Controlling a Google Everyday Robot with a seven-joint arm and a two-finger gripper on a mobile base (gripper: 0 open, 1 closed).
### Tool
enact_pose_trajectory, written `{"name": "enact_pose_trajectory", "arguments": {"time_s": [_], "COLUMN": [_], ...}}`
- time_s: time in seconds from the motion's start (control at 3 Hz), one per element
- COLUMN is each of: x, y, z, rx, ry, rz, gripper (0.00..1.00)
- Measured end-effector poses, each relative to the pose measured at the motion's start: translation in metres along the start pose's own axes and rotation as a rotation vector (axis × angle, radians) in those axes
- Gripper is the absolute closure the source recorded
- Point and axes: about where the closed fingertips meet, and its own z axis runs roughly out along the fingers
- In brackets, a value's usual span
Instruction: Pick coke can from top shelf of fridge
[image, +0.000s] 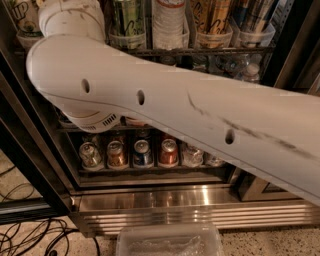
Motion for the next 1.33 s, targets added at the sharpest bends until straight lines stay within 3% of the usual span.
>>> {"name": "enact_pose_trajectory", "arguments": {"time_s": [0.33, 0.67, 1.0, 1.33], "x": [-0.029, -0.037, -0.022, 0.000], "y": [-0.020, -0.035, -0.039, -0.035], "z": [-0.008, -0.022, -0.041, -0.059], "rx": [0.038, 0.048, 0.011, -0.069], "ry": [-0.071, -0.075, -0.004, 0.093], "rz": [0.013, 0.030, 0.028, 0.045], "gripper": [1.00, 1.00, 1.00, 1.00]}}
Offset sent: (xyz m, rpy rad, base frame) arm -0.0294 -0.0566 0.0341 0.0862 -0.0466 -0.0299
